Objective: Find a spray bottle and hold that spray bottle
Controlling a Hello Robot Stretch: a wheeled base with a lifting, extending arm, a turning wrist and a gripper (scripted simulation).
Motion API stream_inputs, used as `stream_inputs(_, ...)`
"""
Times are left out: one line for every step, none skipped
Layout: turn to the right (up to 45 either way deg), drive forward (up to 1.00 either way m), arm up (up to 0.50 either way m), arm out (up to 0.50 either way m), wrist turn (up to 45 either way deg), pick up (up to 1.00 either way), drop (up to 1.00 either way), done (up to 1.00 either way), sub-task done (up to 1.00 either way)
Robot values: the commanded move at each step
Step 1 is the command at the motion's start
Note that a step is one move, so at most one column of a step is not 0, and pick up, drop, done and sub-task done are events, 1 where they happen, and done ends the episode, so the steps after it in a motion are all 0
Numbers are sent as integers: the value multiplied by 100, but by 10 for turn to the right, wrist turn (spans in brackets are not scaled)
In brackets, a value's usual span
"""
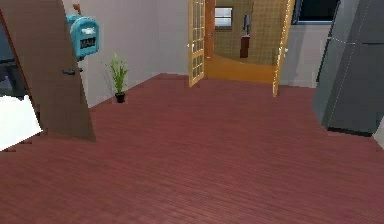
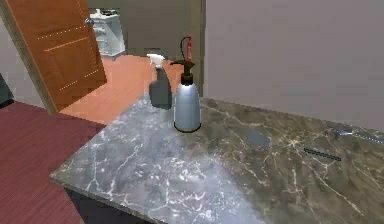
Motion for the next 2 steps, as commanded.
stream_inputs(0,0,38,0,0,0,0,0,0)
stream_inputs(0,0,0,46,0,0,0,0,0)
